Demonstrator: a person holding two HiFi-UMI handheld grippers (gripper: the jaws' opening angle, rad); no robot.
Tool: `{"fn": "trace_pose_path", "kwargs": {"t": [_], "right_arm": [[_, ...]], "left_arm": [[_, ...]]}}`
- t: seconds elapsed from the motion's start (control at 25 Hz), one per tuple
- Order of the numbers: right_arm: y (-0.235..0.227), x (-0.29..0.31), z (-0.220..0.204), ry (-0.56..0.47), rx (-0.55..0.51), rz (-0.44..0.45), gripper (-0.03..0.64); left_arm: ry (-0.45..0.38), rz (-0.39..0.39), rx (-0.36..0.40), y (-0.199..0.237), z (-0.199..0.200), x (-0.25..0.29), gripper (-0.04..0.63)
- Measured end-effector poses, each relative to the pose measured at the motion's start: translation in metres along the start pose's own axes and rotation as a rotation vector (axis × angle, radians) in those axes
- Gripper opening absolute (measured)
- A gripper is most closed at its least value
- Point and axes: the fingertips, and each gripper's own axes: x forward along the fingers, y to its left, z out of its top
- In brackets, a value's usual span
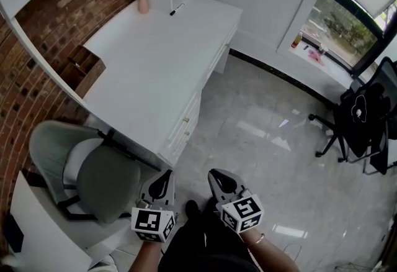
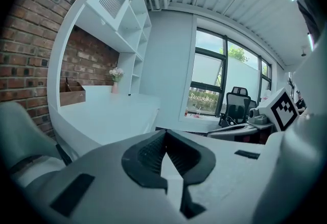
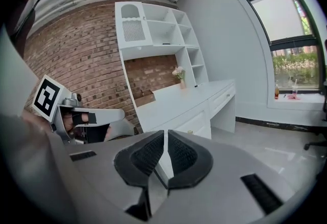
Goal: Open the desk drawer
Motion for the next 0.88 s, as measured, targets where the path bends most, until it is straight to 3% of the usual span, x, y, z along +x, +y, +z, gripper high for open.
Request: {"fn": "trace_pose_path", "kwargs": {"t": [0.32,0.48,0.88], "right_arm": [[-0.039,0.066,-0.028,0.074,0.017,0.010,0.010],[-0.066,0.098,-0.054,0.118,0.029,0.019,0.071],[-0.125,0.180,-0.128,0.219,0.034,0.050,0.104]], "left_arm": [[0.039,0.011,-0.054,0.019,-0.024,0.050,0.009],[0.054,0.022,-0.099,0.025,-0.043,0.077,0.009],[0.122,0.049,-0.135,0.039,-0.108,0.149,0.009]]}}
